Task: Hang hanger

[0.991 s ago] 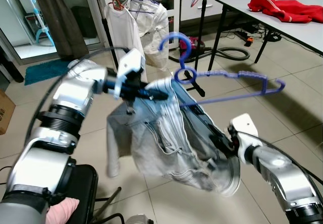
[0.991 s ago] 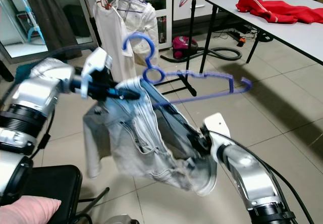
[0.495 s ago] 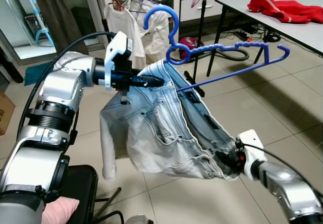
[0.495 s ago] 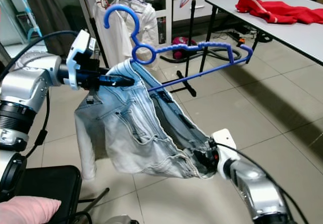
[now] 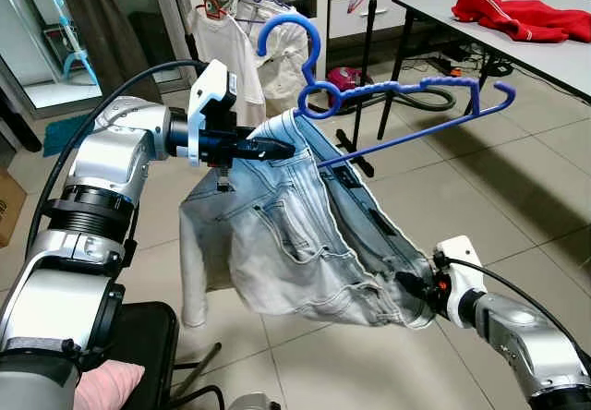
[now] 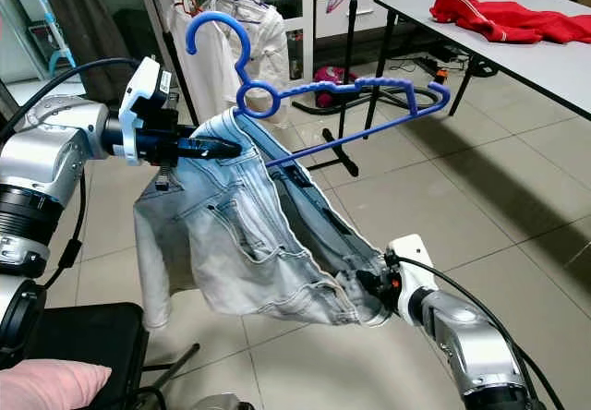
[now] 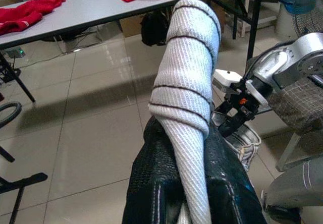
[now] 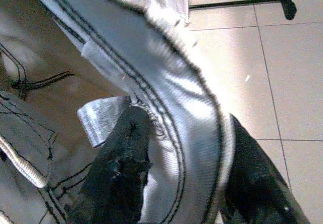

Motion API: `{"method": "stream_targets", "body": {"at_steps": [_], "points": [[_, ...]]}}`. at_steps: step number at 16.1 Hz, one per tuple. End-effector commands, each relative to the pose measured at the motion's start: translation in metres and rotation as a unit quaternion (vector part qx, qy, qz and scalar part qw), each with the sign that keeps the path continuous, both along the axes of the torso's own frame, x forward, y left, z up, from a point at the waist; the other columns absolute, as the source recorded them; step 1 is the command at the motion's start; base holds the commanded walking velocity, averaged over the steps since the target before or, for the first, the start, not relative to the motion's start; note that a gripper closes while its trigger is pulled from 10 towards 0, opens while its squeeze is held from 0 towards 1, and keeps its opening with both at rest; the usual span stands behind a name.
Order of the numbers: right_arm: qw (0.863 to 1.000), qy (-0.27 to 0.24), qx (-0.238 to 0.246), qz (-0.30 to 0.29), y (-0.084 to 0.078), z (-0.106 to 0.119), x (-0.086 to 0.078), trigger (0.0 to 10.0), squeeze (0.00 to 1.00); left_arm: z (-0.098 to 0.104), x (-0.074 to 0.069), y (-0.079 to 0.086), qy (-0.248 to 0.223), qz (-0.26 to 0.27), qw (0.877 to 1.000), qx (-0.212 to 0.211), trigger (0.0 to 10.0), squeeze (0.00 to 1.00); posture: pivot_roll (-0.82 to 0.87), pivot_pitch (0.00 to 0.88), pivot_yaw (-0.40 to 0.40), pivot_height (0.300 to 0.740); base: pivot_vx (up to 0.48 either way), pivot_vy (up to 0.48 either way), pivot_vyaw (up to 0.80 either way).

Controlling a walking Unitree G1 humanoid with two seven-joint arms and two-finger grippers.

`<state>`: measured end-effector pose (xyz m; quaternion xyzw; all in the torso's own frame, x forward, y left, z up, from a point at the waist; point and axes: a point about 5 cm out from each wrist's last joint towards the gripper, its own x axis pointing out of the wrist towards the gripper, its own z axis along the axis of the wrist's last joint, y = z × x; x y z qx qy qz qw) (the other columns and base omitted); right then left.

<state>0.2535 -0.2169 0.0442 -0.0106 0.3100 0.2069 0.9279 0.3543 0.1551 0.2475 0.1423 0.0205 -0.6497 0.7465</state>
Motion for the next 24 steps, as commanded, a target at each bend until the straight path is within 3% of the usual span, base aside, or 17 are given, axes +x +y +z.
{"method": "stream_targets", "body": {"at_steps": [1, 11, 15, 17, 18, 22, 24], "points": [[1.000, 0.006, 0.009, -0.001, -0.001, -0.001, -0.002, 0.0, 0.00, 0.012, 0.001, 0.005, -0.026, 0.011, 1.000, -0.006, 0.0, 0.00, 0.02, 0.000, 0.080, 0.740, 0.000, 0.000, 0.00], [0.999, 0.007, 0.037, 0.006, 0.004, 0.001, -0.002, 0.0, 0.00, 0.011, 0.005, 0.004, -0.033, 0.018, 0.999, -0.003, 0.0, 0.00, 0.02, 0.000, 0.076, 0.740, 0.000, 0.000, 0.00], [0.995, -0.015, 0.091, -0.024, 0.003, 0.014, 0.004, 0.0, 0.00, 0.001, 0.004, 0.007, -0.028, 0.027, 0.999, 0.012, 0.0, 0.00, 0.02, 0.000, 0.072, 0.740, 0.000, 0.000, 0.00], [0.988, -0.038, 0.141, -0.059, -0.001, 0.026, 0.009, 0.0, 0.00, -0.013, 0.001, 0.011, -0.016, 0.036, 0.999, 0.023, 0.0, 0.00, 0.02, 0.000, 0.068, 0.740, 0.000, 0.000, 0.00], [0.980, -0.060, 0.166, -0.090, -0.006, 0.037, 0.016, 0.0, 0.00, -0.023, -0.004, 0.014, -0.015, 0.036, 0.998, 0.049, 0.0, 0.00, 0.02, 0.000, 0.068, 0.740, 0.000, 0.000, 0.00], [0.959, -0.107, 0.173, -0.199, -0.028, 0.067, 0.041, 0.0, 0.00, -0.050, -0.033, 0.005, 0.024, -0.028, 0.996, 0.075, 0.0, 0.00, 0.02, 0.000, 0.066, 0.740, 0.000, 0.000, 0.00], [0.950, -0.134, 0.193, -0.206, -0.033, 0.092, 0.053, 0.0, 0.00, -0.076, -0.033, 0.007, 0.018, 0.000, 0.990, 0.142, 0.0, 0.00, 0.02, 0.000, 0.059, 0.740, 0.000, 0.000, 0.00]]}}
